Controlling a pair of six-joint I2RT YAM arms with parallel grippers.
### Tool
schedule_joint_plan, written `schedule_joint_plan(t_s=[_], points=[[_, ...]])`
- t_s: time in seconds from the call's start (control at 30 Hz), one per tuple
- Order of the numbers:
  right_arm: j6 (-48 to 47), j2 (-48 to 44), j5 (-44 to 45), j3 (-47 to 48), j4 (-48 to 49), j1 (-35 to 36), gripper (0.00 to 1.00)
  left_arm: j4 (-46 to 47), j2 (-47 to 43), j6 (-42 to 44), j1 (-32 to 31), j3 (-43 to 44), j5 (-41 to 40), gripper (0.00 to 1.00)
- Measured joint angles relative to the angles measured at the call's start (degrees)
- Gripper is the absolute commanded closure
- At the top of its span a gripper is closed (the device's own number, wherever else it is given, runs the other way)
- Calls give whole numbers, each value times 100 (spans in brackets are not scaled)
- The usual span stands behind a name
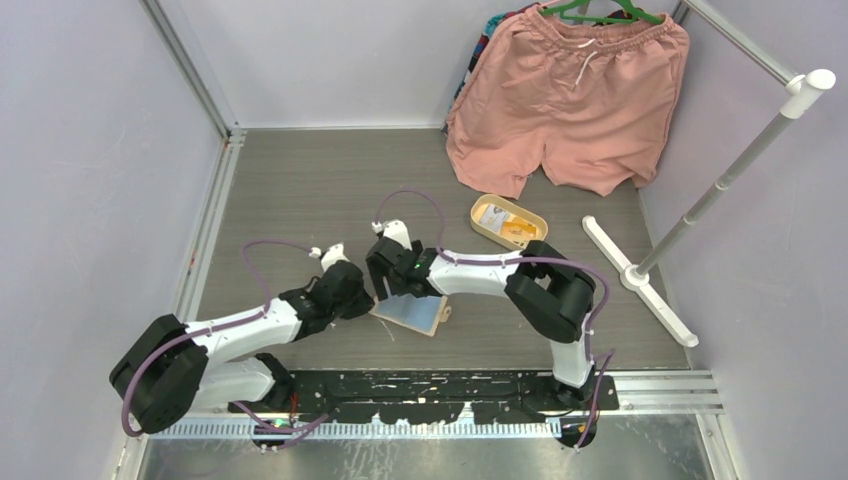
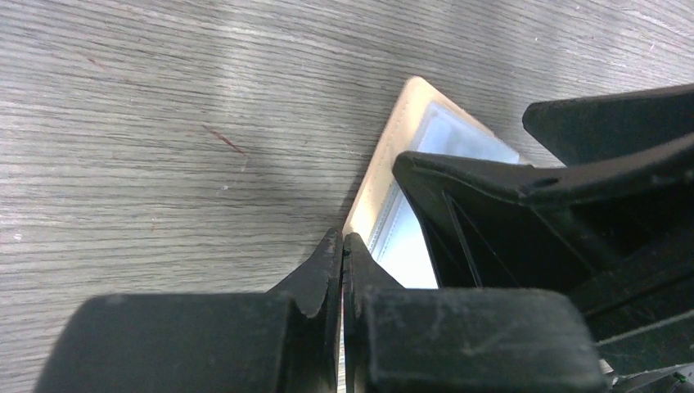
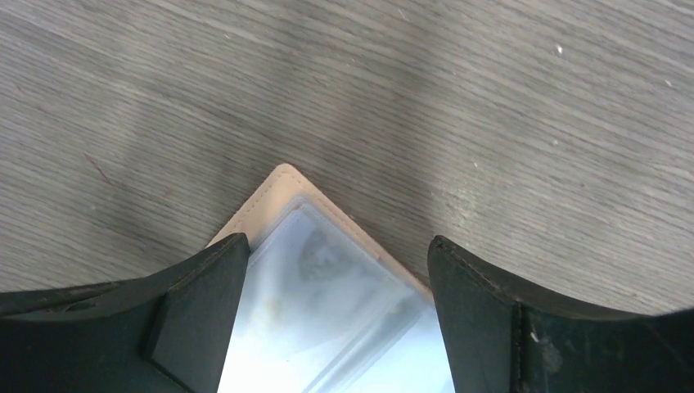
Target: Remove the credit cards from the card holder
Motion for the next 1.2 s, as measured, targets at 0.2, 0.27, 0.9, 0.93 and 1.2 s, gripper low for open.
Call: schedule_joint_plan(t_s=[0.2,0.27,0.9,0.93,1.2], points=[[2,-304,63,-404,4,7,15,35,7,-83,-2,-17,-17,100],[0,-407,85,-529,2,7,15,33,9,-90,-2,-31,-44,100],[-109,-1204,-116,-1379,-22,9,15,850,225,83,0,-190,350,47],[-94,-1305,-131,-1467,15,9,15,901,225,166,0,-181,407,42],[466,-3576,-280,-2557,234,7,15,992,37,717,455,-177,1252,29]])
